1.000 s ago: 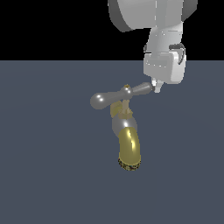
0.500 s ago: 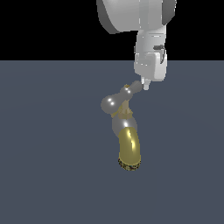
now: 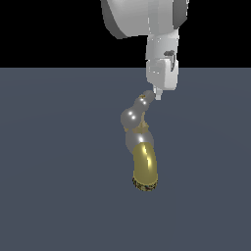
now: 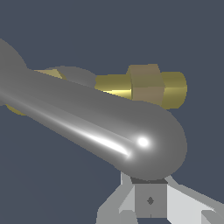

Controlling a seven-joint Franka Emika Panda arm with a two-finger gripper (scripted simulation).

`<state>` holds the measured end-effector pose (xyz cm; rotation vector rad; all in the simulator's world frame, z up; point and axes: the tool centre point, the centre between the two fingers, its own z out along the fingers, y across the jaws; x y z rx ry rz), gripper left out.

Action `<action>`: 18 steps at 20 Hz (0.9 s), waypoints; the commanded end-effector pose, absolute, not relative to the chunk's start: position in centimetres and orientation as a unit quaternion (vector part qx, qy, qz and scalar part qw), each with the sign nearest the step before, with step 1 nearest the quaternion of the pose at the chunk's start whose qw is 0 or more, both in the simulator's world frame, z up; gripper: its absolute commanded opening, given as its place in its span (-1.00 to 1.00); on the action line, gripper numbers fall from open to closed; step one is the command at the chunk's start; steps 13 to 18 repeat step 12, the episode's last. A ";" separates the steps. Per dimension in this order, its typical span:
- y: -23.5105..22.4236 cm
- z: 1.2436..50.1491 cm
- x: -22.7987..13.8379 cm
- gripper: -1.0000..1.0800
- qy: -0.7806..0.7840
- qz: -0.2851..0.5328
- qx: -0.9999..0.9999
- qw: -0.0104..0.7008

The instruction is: Turn on the faucet by rotating a designated handle.

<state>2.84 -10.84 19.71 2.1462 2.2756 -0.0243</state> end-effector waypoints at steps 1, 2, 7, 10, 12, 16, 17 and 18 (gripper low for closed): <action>-6.5 19.7 3.2 -1.00 0.742 -0.003 0.670 0.001; -5.8 19.7 3.2 -1.00 0.743 -0.003 0.669 0.001; -2.1 19.7 3.4 -1.00 0.747 -0.001 0.665 0.000; 0.2 19.7 3.5 -1.00 0.749 0.000 0.663 0.000; 0.8 19.7 3.6 -1.00 0.749 0.000 0.662 0.000; 0.8 19.7 3.6 -1.00 0.749 0.000 0.662 0.000; 0.8 19.7 3.6 -1.00 0.749 0.000 0.662 0.000; 0.8 19.7 3.6 -1.00 0.749 0.000 0.662 0.000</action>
